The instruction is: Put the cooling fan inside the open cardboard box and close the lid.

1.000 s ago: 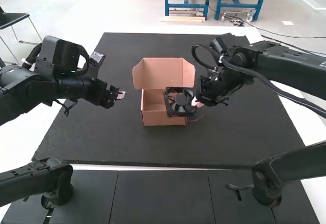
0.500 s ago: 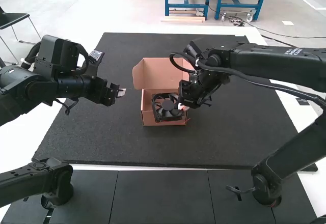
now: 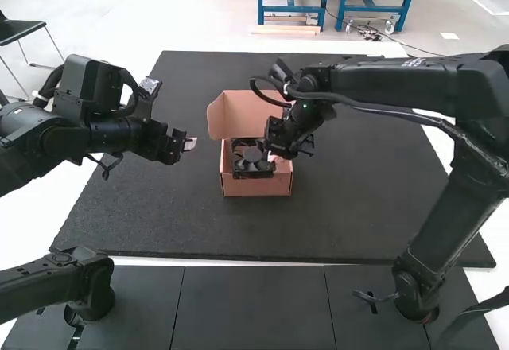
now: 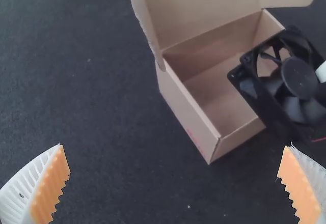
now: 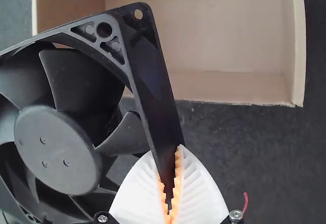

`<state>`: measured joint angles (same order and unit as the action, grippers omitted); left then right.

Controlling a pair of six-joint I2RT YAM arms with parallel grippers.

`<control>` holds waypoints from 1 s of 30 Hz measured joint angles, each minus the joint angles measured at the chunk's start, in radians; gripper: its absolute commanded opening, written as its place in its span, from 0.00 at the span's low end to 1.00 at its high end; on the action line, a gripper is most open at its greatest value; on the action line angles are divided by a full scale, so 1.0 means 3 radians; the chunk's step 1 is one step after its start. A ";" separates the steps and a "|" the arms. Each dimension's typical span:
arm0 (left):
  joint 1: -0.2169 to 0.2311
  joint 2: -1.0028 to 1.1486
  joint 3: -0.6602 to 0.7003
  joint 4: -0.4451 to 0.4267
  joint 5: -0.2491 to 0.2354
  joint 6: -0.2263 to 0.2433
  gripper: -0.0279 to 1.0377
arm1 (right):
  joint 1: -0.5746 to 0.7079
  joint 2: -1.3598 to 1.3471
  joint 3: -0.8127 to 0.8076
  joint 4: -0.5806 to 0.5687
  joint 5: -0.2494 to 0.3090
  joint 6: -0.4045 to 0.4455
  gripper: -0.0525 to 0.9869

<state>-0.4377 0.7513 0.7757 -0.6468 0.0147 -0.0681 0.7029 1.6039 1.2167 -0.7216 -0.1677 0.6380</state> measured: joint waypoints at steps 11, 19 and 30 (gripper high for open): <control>0.0000 0.0000 -0.0001 0.0001 0.0000 0.0000 0.93 | -0.0090 0.0160 0.0090 -0.0013 0.0003 0.0032 0.03; 0.0000 0.0000 -0.0001 -0.0023 0.0000 0.0000 0.93 | -0.0189 0.0327 0.0202 0.0004 0.0006 0.0005 0.03; 0.0000 -0.0069 -0.0004 -0.0156 0.0000 0.0001 0.93 | -0.0221 0.0451 0.0334 0.0025 0.0046 -0.0037 0.03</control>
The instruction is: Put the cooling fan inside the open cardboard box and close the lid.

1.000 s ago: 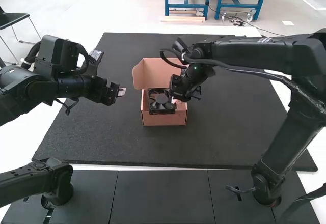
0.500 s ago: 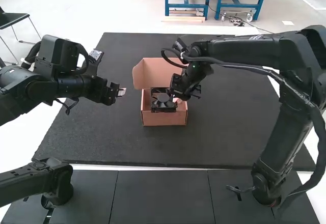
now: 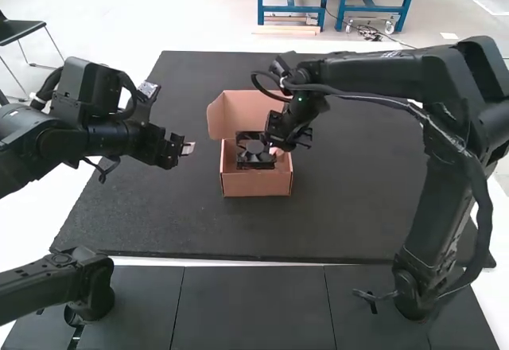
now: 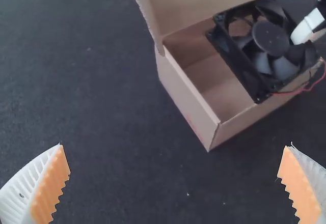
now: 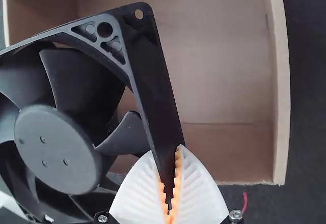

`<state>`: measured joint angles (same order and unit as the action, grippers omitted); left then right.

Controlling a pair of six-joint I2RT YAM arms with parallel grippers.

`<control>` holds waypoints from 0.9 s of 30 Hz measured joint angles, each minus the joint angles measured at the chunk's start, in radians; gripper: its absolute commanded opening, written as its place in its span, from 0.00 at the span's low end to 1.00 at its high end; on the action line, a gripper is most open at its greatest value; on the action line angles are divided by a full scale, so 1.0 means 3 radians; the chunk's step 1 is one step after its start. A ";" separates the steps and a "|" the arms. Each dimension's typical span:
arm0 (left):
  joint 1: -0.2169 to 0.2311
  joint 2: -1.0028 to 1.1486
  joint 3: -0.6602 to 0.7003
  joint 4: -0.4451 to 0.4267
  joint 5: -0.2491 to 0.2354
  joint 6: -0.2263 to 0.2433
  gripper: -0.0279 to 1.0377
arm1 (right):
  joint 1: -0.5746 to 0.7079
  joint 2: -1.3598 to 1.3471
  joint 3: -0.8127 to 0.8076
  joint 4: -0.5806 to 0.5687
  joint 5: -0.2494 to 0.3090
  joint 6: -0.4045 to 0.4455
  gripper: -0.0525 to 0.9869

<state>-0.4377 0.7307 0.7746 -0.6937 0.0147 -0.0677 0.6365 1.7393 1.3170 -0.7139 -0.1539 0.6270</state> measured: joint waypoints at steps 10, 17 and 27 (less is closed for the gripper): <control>0.0004 -0.0041 0.0001 -0.0060 -0.0001 0.0000 0.93 | -0.0001 0.0151 0.0057 0.0023 0.0006 -0.0050 0.03; 0.0004 -0.0065 0.0000 -0.0086 -0.0001 -0.0001 0.93 | 0.0000 0.0220 0.0071 0.0074 0.0010 -0.0070 0.03; 0.0004 -0.0084 0.0000 -0.0097 -0.0001 0.0000 0.93 | -0.0001 0.0348 0.0156 0.0102 0.0045 -0.0089 0.03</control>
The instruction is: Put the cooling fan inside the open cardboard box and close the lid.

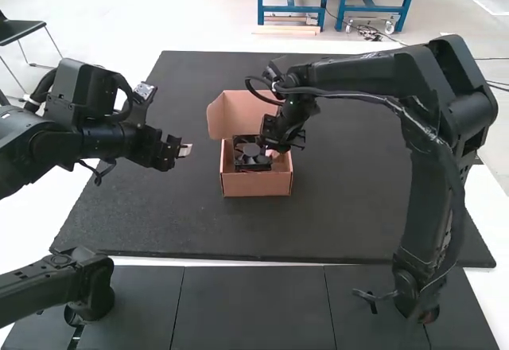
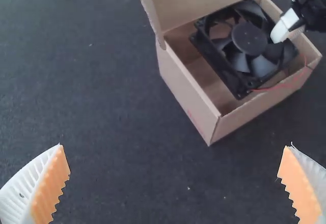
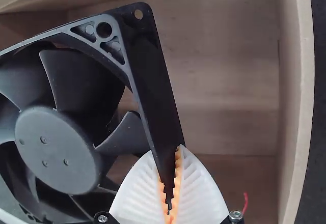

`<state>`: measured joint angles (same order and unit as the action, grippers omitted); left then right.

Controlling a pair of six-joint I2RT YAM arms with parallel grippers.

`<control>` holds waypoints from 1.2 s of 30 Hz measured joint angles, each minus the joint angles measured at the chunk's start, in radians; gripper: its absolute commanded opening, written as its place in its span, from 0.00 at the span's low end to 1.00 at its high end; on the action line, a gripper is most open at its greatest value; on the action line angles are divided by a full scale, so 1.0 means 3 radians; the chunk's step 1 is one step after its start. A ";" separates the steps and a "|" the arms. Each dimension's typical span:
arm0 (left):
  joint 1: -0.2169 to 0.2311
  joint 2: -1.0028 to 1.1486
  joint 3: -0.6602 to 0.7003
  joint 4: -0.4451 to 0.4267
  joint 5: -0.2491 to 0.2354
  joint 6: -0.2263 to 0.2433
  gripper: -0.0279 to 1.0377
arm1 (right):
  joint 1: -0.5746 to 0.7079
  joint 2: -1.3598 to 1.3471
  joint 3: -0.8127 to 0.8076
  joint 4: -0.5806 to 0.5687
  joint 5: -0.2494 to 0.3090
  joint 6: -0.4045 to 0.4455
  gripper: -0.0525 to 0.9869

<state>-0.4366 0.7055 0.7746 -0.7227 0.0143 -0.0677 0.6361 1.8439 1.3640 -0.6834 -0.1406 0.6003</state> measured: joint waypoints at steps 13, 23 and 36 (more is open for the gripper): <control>0.0000 0.0000 0.0000 0.0003 0.0000 0.0000 0.93 | 0.0000 0.0153 0.0000 0.0031 0.0117 -0.0066 0.03; 0.0000 0.0000 0.0000 0.0006 0.0001 -0.0001 0.93 | 0.0000 0.0357 0.0000 0.0103 0.0173 -0.0093 0.11; 0.0000 0.0001 0.0000 0.0034 0.0001 -0.0003 0.93 | -0.0039 0.0500 0.0295 0.0097 0.0146 -0.0226 0.59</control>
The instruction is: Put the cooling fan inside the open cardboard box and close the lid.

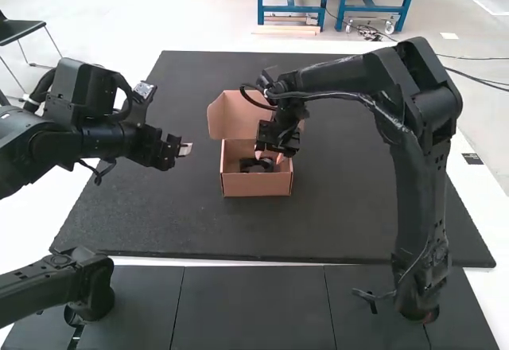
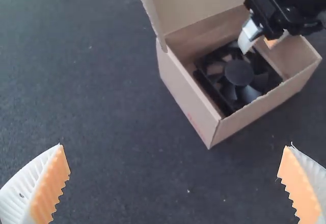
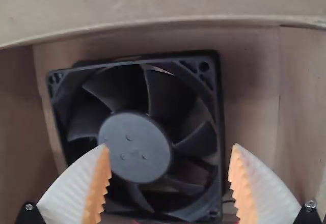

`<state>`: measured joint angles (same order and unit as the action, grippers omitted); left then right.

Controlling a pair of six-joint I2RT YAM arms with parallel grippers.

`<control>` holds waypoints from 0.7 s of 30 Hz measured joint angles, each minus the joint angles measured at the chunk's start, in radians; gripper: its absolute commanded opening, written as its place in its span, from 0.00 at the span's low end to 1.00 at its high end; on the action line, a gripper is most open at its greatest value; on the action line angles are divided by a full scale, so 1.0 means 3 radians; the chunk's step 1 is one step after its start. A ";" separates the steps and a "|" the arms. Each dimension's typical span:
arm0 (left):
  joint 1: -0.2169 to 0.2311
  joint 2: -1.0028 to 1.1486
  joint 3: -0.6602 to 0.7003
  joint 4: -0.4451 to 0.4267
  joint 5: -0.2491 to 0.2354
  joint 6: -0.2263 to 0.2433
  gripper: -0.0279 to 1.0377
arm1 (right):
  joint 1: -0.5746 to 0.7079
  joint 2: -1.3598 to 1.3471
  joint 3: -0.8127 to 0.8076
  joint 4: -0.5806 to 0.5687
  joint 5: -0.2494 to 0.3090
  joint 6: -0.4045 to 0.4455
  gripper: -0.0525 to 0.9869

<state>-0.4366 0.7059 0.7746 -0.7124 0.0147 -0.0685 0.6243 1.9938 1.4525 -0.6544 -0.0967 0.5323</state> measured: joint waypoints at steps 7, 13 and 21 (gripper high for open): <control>0.0000 0.0008 0.0000 0.0117 0.0000 -0.0003 0.93 | -0.0017 0.0001 0.0476 -0.0559 -0.0104 -0.0182 0.63; 0.0000 0.0195 0.0001 0.0228 -0.0001 -0.0003 0.93 | -0.0025 -0.0075 0.0893 -0.0985 -0.0264 -0.0646 0.73; 0.0000 0.0554 0.0072 0.0380 -0.0014 -0.0039 0.93 | -0.0090 -0.0791 0.0641 -0.1052 -0.0173 -0.1303 0.74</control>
<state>-0.4366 0.8722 0.7963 -0.5983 0.0105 -0.0803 0.5972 1.7565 1.6447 -0.9699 -0.1486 0.1413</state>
